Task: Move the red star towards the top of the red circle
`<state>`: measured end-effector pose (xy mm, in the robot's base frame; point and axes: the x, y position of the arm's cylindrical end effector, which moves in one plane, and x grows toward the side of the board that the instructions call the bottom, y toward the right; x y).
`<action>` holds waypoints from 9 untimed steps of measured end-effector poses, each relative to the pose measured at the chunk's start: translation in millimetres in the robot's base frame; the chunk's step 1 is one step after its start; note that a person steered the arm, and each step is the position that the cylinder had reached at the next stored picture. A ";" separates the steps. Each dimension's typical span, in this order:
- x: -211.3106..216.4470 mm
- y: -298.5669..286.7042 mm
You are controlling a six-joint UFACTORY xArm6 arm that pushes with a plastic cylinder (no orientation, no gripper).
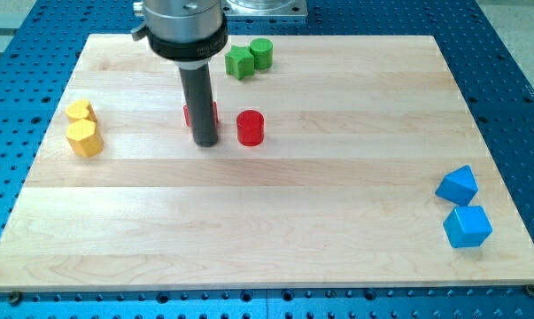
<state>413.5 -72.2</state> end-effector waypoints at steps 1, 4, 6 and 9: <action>-16.6 89.9; 25.4 134.2; 25.5 281.1; 44.1 121.3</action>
<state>457.6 49.0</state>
